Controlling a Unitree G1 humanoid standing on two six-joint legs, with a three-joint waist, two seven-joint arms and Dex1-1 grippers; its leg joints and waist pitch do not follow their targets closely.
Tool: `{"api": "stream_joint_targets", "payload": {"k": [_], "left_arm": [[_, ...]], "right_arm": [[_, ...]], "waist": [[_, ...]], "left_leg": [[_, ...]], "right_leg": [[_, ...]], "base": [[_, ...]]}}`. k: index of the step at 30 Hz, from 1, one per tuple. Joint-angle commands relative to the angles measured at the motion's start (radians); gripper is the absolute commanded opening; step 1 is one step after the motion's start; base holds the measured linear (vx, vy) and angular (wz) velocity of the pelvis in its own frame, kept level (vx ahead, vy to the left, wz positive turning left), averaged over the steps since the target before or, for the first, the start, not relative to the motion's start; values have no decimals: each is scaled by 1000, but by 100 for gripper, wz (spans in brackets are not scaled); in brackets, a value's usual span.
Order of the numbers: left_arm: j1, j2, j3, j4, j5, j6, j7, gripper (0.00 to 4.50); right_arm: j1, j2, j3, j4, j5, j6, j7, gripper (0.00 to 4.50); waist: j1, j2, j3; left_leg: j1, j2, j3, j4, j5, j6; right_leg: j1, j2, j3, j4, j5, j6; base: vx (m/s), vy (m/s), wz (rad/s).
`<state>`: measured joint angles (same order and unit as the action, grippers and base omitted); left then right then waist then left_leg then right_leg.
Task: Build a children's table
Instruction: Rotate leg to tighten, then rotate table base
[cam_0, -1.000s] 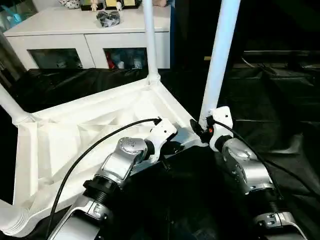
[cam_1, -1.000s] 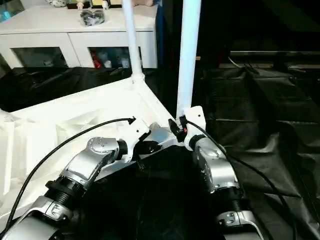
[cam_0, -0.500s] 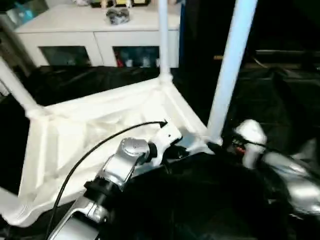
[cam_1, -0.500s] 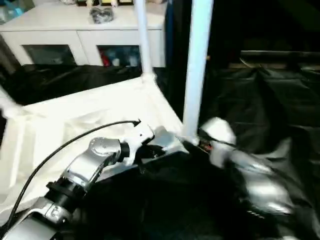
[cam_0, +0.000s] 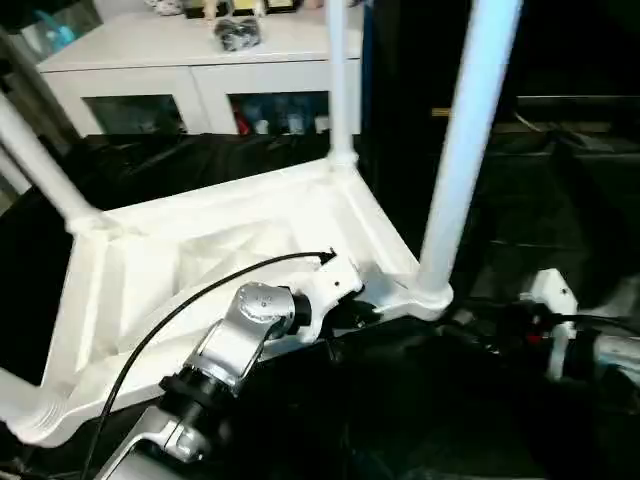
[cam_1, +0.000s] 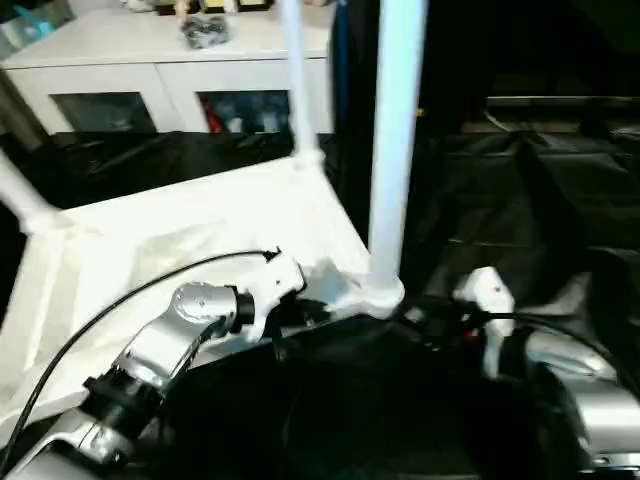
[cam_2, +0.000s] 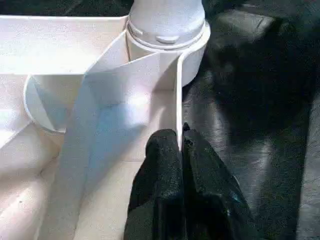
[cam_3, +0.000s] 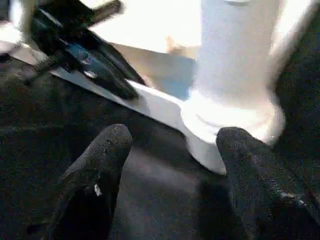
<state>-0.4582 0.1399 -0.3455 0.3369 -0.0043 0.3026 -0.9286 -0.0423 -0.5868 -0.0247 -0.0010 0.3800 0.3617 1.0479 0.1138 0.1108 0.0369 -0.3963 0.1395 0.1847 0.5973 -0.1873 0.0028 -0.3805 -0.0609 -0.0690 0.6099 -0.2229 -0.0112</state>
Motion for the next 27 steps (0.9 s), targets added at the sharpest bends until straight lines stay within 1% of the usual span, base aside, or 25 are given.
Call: {"api": "stream_joint_targets", "payload": {"k": [1,2,3,4,5,6,7,8,9,10,12,13,14,15,16,17,18,19,20,21,22,23,24,26,27], "left_arm": [[7,-13,25,-83,-64,35,-9,56],[18,-3,39,-128,-79,66,-10,56],[29,7,54,-173,-94,98,-10,58],[37,16,66,-206,-105,122,-9,91],[53,36,82,-253,-121,156,-15,91],[66,55,92,-286,-129,177,-21,94],[97,88,114,-354,-149,222,-35,94],[97,88,114,-354,-149,222,-35,103],[129,119,136,-417,-179,269,-51,103],[142,132,145,-442,-191,287,-57,120],[223,195,192,-563,-233,353,-51,141],[227,198,195,-569,-234,355,-49,141],[256,211,213,-609,-238,373,-32,148],[304,225,246,-664,-248,399,-11,159],[325,231,259,-689,-257,415,-5,172],[331,233,263,-695,-260,418,-5,179],[353,237,275,-716,-270,426,-3,191],[400,236,305,-757,-294,446,11,191],[413,236,313,-770,-303,455,16,203],[441,244,325,-792,-311,467,25,215],[444,245,326,-794,-311,468,26,227],[504,268,343,-834,-319,491,36,236],[549,283,355,-847,-315,494,39,249],[629,316,368,-853,-286,481,49,264],[636,319,369,-853,-282,479,50,264]], "right_arm": [[-16,9,31,-53,23,31,7,321],[-21,20,49,-67,23,37,2,321],[-27,31,63,-76,22,41,-5,321],[-34,41,71,-77,24,42,-8,321],[-45,56,80,-76,27,45,-13,321],[-52,66,87,-74,26,45,-17,321],[-63,85,100,-72,19,43,-21,321],[-63,85,100,-72,19,43,-21,321],[-77,109,104,-60,10,36,-39,321],[-83,119,105,-55,8,35,-48,321],[-120,182,115,-28,-4,33,-115,321],[-122,186,115,-27,-5,32,-119,321],[-135,209,123,-15,-20,23,-152,321],[-156,248,131,10,-40,15,-204,321],[-164,265,132,20,-44,15,-224,321],[-166,270,132,22,-46,15,-230,321],[-174,289,132,34,-51,13,-254,321],[-193,340,126,68,-64,12,-325,321],[-198,355,124,77,-68,12,-344,321],[-205,380,119,92,-76,11,-383,321],[-206,382,118,93,-76,11,-385,321],[-219,429,107,118,-81,-2,-442,321],[-234,459,94,143,-87,2,-498,321],[-259,503,69,192,-100,-16,-577,321],[-262,507,66,197,-102,-18,-584,321]], "waist": [[2,-38,-57],[4,-38,-59],[4,-36,-58],[3,-37,-59],[1,-40,-57],[-1,-40,-54],[-4,-45,-52],[-3,-42,-53],[-5,-38,-52],[-7,-40,-51],[-13,-34,-50],[-13,-30,-52],[-14,-32,-49],[-14,-33,-49],[-13,-31,-51],[-17,-32,-48],[-14,-31,-48],[-15,-33,-48],[-18,-32,-46],[-21,-37,-45],[-20,-33,-46],[-21,-36,-47],[-24,-36,-46],[-35,-42,-43],[-42,-37,-42]], "left_leg": [[13,105,-51,-56,-94,168],[13,106,-51,-53,-82,169],[9,106,-52,-54,-63,182],[12,109,-52,-54,-65,182],[9,108,-53,-55,-70,183],[9,105,-52,-56,-81,177],[10,103,-50,-56,-96,170],[11,104,-52,-58,-98,160],[13,104,-51,-59,-105,149],[14,103,-51,-61,-109,145],[18,105,-52,-67,-124,119],[21,106,-54,-67,-125,109],[19,106,-52,-69,-132,108],[21,106,-52,-71,-139,98],[24,109,-53,-70,-142,86],[19,103,-51,-73,-151,78],[27,104,-49,-72,-165,68],[26,104,-48,-73,-162,56],[22,103,-50,-76,-163,51],[23,101,-47,-77,-177,45],[26,101,-49,-79,-187,35],[26,101,-48,-78,-187,28],[23,101,-50,-81,-186,26],[18,98,-52,-86,-208,20],[20,96,-53,-89,-241,7]], "right_leg": [[39,-114,54,-80,-112,-203],[40,-114,54,-75,-90,-208],[37,-112,53,-71,-60,-213],[35,-112,52,-68,-58,-217],[36,-113,52,-67,-64,-222],[35,-114,52,-71,-90,-220],[33,-111,52,-77,-125,-211],[35,-113,53,-72,-133,-212],[31,-111,54,-74,-159,-206],[31,-109,54,-75,-166,-204],[25,-103,56,-73,-163,-209],[25,-102,55,-68,-152,-215],[25,-101,56,-73,-151,-213],[24,-100,57,-70,-139,-214],[23,-103,57,-65,-128,-222],[25,-102,57,-68,-134,-220],[21,-102,60,-72,-144,-213],[22,-103,62,-68,-138,-217],[24,-103,61,-68,-139,-218],[22,-98,61,-71,-152,-207],[21,-100,62,-70,-156,-205],[22,-101,63,-68,-149,-201],[25,-101,62,-67,-144,-200],[21,-100,62,-68,-167,-195],[22,-97,60,-70,-208,-181]], "base": [[0,0,0],[0,0,0],[0,0,0],[0,0,0],[0,0,0],[0,0,0],[0,0,0],[0,0,0],[0,0,0],[0,0,0],[0,0,0],[0,0,0],[0,0,0],[0,0,0],[0,0,0],[0,0,0],[0,0,0],[0,0,0],[0,0,0],[0,0,0],[0,0,0],[0,0,0],[0,0,0],[0,0,0],[0,0,0]]}}
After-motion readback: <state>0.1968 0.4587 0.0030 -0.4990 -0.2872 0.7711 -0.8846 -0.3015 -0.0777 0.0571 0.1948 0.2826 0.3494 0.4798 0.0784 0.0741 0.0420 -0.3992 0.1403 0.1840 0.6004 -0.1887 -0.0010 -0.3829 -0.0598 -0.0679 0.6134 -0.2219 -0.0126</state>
